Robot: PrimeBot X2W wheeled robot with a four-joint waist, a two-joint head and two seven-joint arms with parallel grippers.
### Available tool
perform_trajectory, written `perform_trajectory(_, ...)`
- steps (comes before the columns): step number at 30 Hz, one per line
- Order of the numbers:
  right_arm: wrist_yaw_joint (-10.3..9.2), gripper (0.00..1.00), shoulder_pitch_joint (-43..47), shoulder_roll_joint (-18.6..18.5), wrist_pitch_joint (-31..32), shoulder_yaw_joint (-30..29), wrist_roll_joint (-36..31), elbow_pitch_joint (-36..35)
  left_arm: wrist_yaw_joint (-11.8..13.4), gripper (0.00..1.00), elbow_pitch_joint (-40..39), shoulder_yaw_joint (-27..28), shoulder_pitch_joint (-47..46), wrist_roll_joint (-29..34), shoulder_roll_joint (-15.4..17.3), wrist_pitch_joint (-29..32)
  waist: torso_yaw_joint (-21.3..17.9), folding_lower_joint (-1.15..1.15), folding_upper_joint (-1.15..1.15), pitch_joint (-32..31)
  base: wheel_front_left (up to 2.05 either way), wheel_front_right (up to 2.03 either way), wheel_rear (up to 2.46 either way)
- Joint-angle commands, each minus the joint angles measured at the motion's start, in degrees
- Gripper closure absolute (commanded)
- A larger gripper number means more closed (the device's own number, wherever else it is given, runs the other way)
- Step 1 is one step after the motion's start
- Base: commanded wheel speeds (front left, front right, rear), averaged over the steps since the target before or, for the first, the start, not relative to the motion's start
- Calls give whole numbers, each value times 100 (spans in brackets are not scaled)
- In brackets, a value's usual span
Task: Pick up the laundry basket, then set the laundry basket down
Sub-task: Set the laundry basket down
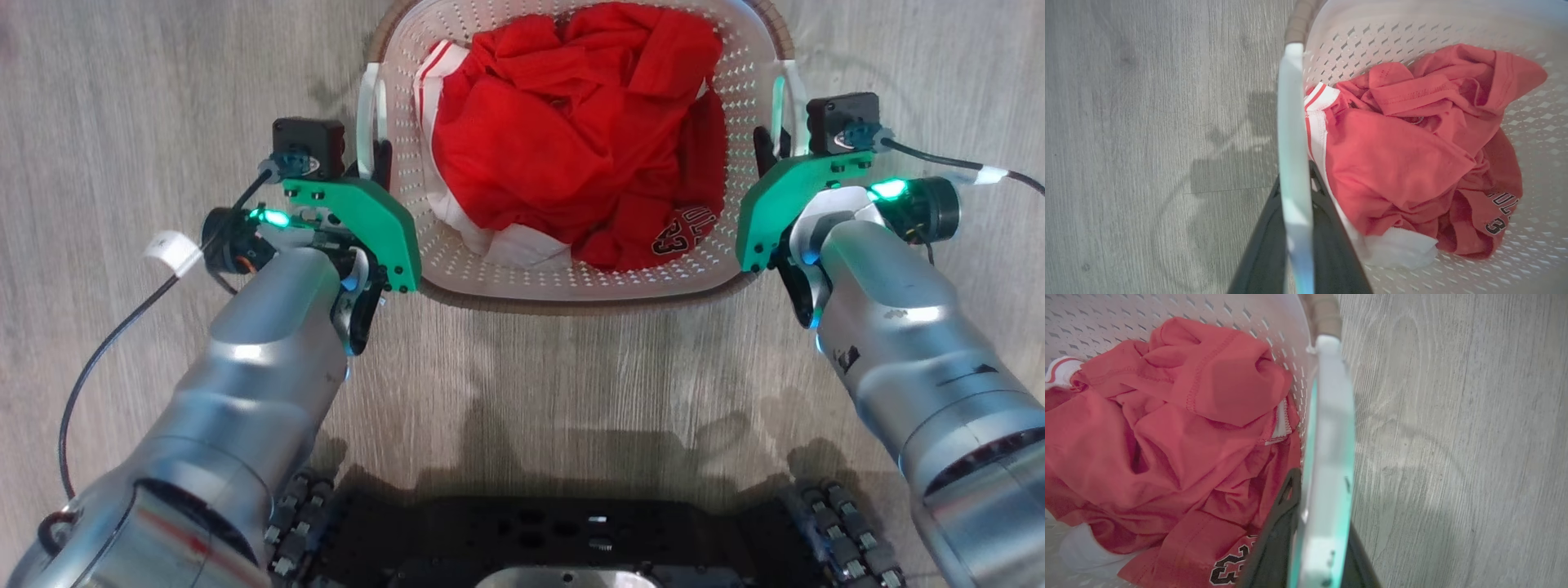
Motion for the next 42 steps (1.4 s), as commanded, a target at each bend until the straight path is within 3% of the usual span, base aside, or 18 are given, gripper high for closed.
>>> perform_trajectory(1, -1, 100, 250, 81, -68, -4, -190, -7, 21, 100, -74, 119, -39, 94, 158, -78, 20, -1, 0, 41, 0, 0, 0)
perform_trajectory(14, -1, 100, 305, 90, -68, -711, -871, -12, -78, 100, -68, 376, -32, 416, 124, -78, 75, -1, 0, 144, 0, 0, 0)
perform_trajectory(16, -1, 83, 323, 91, -68, -747, -907, -28, -88, 100, -73, 399, -13, 412, 123, -78, 74, -1, 0, 138, 0, 0, 0)
perform_trajectory(17, -1, 62, 345, 91, -69, -779, -936, -44, -84, 76, -72, 410, 11, 398, 122, -79, 71, -1, 0, 123, 0, 0, 0)
perform_trajectory(19, -1, 40, 369, 91, -69, -805, -966, -66, -63, 31, -60, 411, 42, 376, 122, -79, 68, -1, 0, 97, 0, 0, 0)
perform_trajectory(20, -1, 7, 377, 91, -69, -817, -982, -80, -59, 18, -41, 410, 61, 346, 122, -79, 64, -1, 0, 83, 0, 0, 0)
perform_trajectory(21, -1, 0, 381, 91, -69, -829, -1000, -100, -57, 14, -21, 408, 76, 311, 121, -79, 61, -1, 0, 70, 0, 0, 0)
perform_trajectory(24, -1, 0, 391, 91, -69, -880, -1061, -142, -58, 0, 18, 368, 108, 222, 121, -79, 58, -1, 0, 29, 0, 0, 0)
perform_trajectory(34, -1, 0, 462, 91, -69, -1175, -1323, -452, 53, 0, -116, 441, 187, 112, 121, -79, 25, -1, 0, -248, 0, 0, 0)
perform_trajectory(42, -1, 0, 641, 92, -69, -1707, -1655, -1129, 189, 0, -861, 1151, 449, 739, 218, -79, -69, -1, 0, -751, 0, 0, 0)
